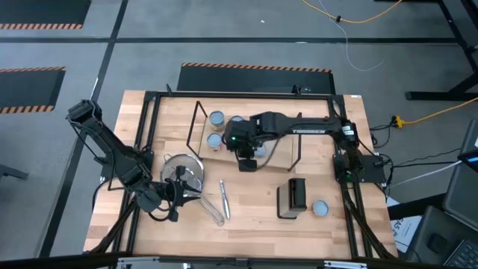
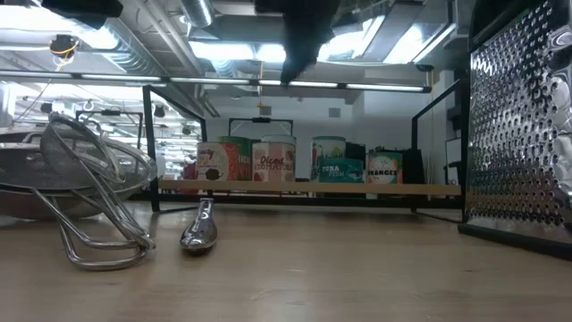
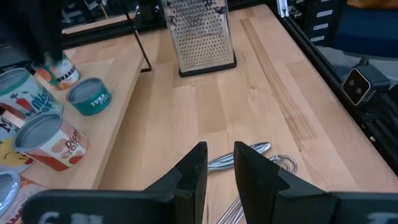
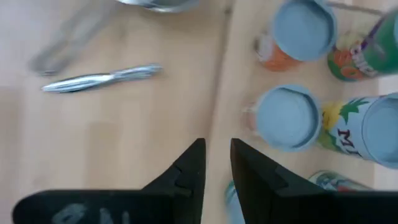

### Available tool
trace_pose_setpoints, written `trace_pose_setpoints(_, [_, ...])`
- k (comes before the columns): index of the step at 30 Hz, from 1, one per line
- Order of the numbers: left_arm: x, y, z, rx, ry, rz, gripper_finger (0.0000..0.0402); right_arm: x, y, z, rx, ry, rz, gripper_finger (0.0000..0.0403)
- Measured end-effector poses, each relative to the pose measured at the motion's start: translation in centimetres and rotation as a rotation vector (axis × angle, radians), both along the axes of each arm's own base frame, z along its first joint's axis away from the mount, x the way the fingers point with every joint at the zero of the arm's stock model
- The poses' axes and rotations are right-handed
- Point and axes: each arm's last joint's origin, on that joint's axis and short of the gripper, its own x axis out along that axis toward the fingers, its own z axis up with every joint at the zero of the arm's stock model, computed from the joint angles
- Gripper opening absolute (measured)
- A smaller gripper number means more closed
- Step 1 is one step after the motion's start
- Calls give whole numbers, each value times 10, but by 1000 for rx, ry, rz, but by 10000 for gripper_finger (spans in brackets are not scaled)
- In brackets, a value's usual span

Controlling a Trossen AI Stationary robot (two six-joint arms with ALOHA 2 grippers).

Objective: Pick and place cans onto a shelf
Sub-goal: Put the yellow can on the shelf aligned with the other green can

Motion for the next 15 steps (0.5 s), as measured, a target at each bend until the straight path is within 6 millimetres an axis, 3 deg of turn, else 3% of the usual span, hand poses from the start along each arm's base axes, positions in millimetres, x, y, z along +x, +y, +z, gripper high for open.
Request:
trace_pose_setpoints(7, [0,0,0,-2,0,1,72,-27,56,68,28,-28,89,80])
trace_pose_setpoints(10, [0,0,0,-3,0,1,72,-41,81,76,51,11,90,80])
trace_pose_setpoints(15, [0,0,0,-4,0,1,72,-62,127,71,-25,81,72,80])
